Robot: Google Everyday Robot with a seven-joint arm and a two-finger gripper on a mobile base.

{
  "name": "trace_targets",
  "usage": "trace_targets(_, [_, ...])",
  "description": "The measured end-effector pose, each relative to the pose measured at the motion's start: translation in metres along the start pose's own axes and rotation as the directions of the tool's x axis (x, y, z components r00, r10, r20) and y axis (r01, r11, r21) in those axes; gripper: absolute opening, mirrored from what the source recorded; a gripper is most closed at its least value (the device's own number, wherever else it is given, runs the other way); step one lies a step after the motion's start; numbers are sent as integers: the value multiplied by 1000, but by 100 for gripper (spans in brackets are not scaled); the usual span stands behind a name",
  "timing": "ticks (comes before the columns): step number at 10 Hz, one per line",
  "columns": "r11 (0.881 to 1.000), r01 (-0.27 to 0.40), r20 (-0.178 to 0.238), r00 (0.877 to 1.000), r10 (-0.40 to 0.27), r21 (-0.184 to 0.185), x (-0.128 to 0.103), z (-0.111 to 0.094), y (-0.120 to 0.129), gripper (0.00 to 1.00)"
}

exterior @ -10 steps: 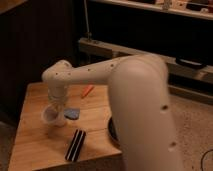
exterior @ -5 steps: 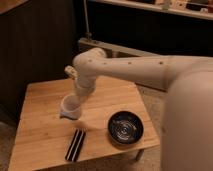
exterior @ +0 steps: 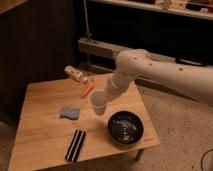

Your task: Place the ceramic cup in the ceramic bowl

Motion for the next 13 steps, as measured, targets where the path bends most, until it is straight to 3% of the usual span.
trace_targets(2, [994,-110,-1,994,110,-24,21,-8,-51,0])
trace_targets(6, [972,-229,-70,972,225,-53,59,26,-104,2])
trace_targets(7, [968,-245,-86,967,240,-51,65,34,-110,9])
trace_targets(9, [955,-292,-109,952,285,-56,75,44,-124,32])
trace_targets(13, [951,-308,-136,944,300,-39,93,50,-135,74])
